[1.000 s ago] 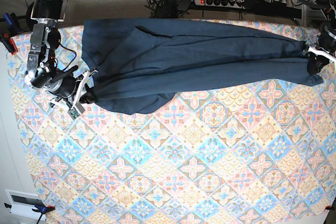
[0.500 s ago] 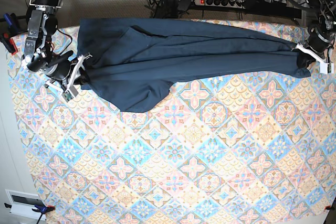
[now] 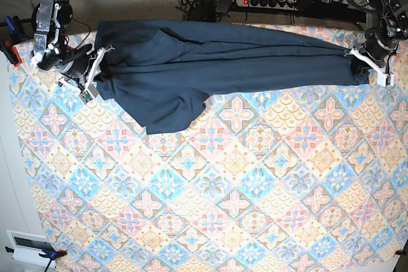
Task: Layout the t-shirt on the table in an organized manner, then fold the t-shirt properly
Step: 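Release the right gripper and reach it to the folded shirt's edge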
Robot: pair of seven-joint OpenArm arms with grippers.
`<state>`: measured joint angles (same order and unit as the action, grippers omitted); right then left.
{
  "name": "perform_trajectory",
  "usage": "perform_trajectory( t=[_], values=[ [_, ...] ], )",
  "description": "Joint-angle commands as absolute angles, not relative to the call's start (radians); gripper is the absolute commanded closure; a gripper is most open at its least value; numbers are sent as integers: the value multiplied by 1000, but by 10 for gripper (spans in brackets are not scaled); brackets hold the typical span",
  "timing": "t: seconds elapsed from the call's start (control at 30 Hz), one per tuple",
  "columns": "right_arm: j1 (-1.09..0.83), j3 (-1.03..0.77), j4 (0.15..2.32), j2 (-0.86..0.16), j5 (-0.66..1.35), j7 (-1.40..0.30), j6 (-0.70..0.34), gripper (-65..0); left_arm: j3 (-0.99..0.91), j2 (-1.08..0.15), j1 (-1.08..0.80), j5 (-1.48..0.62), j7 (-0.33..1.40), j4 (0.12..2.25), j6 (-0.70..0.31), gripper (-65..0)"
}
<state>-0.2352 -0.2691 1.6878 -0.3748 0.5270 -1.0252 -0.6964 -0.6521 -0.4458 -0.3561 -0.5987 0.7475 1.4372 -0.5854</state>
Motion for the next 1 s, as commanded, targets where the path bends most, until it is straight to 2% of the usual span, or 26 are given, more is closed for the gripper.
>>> perform_trajectory(
  t=[0.0,0.07,0.13,0.23,0.33,0.57,0.8,0.97],
  values=[
    [-226,-275,1710,-394,538,-1013,-698,0,-670,-469,-355,-618,725,1455,-588,-85],
    [-226,-275,1718,-394,538,-1026,-698,-5,-700,-467,-355,-650,730,1455,-588,-126],
    [-226,-283,1741,-394,538,-1027,-698,-36,-723,-467,-355,-697,731,1455,-588,-151],
    [-226,-285,1801,-394,538,-1026,-698,-108,-789,-467,-355,-782,734,1455,-588,-163],
    [-226,-343,1882,-394,538,-1026,-698,-143,-888,-464,-352,-874,806,1449,-588,-166],
    [-196,-364,1928,-387,538,-1024,-698,-145,-984,-461,-278,-923,974,1449,-585,-166],
    [51,-124,1911,-387,535,-1027,-698,-144,-984,-461,-277,-931,970,1454,-584,-166],
    [125,-16,1778,-329,348,-1020,-698,-147,-984,-460,-268,-929,969,1454,-584,-165]
  ],
)
